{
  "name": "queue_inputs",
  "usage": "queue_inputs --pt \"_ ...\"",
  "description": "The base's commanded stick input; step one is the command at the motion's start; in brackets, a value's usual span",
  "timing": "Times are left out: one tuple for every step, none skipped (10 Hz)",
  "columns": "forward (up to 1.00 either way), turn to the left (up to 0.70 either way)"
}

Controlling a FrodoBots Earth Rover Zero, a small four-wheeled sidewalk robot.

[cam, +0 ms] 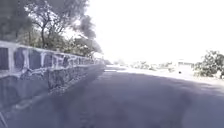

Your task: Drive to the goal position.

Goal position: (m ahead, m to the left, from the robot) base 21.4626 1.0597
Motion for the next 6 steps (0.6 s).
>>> queue_inputs --pt "1.0 0.0" --pt "1.0 0.0" --pt "1.0 0.0" --pt "1.0 0.1" --pt "1.0 0.21" --pt "1.0 0.0"
